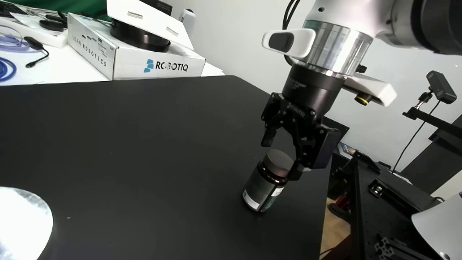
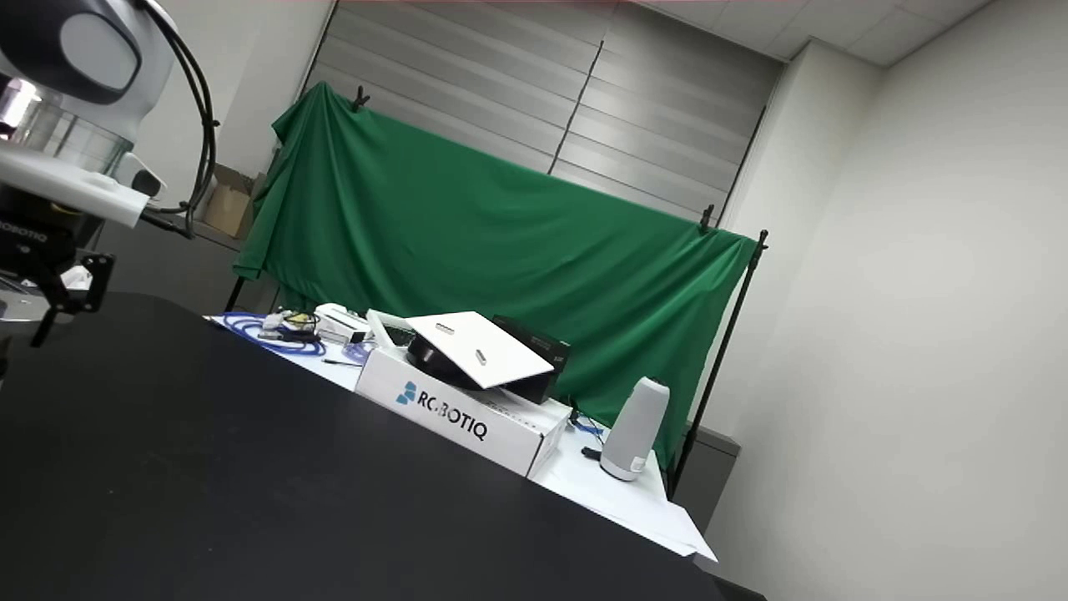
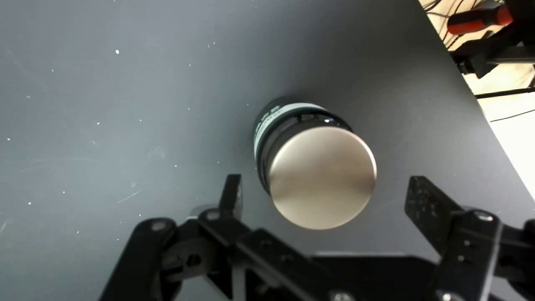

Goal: Move the bottle to the right.

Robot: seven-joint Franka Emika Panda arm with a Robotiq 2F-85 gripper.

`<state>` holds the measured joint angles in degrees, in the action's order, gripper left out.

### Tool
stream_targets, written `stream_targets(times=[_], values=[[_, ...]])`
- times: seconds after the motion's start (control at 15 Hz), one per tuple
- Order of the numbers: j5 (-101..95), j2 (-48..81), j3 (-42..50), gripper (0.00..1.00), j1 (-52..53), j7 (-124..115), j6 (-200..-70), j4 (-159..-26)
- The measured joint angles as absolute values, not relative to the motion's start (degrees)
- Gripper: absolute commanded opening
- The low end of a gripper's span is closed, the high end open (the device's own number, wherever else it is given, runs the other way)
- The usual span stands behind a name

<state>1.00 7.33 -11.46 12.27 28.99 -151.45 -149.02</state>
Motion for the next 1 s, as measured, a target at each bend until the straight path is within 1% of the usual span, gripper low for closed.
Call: stream_targets(times=[0.07,0.13,0.33,0.4,0.73,1.0], values=[[1.0,7.4,-11.5,0.69,12.2,29.0,-151.4,-149.0],[1.0,7.4,-11.5,0.60,12.1,29.0,-151.4,-149.0],[1.0,7.4,-11.5,0.38,11.9,29.0,-151.4,-149.0],[1.1,7.4,-11.5,0.36,11.8,29.0,-151.4,-149.0],[1.8,7.3,-11.7,0.36,11.0,29.4,-151.2,-149.0],[5.0,6.9,-12.9,0.36,8.4,44.0,-148.3,-148.6]])
